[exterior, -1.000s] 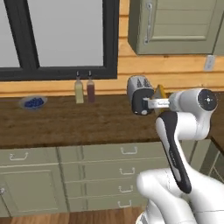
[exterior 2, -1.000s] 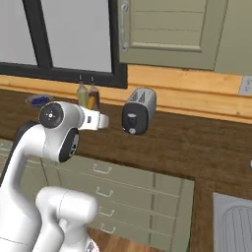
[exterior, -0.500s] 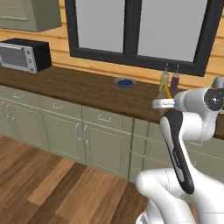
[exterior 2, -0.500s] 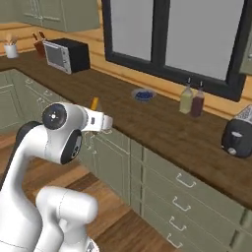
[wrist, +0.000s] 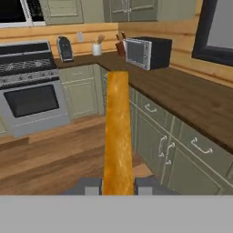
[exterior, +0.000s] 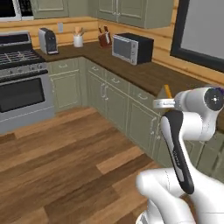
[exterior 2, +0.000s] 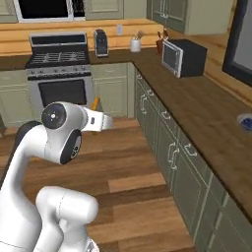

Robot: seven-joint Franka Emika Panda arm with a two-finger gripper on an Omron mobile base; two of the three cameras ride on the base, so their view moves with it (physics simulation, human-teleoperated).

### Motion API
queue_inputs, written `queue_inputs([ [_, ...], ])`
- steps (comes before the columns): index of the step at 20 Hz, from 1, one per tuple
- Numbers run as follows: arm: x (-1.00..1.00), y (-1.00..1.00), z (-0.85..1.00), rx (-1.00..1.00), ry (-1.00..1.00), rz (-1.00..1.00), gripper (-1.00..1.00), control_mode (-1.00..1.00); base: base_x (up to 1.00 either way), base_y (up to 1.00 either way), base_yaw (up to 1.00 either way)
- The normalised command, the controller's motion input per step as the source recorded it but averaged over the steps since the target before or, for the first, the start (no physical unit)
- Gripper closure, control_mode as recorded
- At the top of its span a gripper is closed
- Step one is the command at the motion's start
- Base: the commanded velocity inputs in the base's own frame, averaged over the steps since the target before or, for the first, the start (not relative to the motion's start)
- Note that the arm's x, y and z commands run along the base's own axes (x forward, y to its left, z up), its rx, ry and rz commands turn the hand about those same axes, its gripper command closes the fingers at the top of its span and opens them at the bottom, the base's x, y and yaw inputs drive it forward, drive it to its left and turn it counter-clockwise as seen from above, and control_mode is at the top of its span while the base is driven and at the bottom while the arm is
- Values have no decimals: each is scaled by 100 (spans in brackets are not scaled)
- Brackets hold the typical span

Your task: Start the toaster. Once the lever pops up, take the bread to the plate on the dining counter.

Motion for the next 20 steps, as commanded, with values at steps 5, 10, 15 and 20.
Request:
queue_inputs([
  [5,0,0,0,0,0,0,100,100,40,0,87],
  [10,0,0,0,0,0,0,100,100,29,0,89],
  [15,0,0,0,0,0,0,100,100,43,0,89],
  [20,0,0,0,0,0,0,100,100,71,-2,81],
])
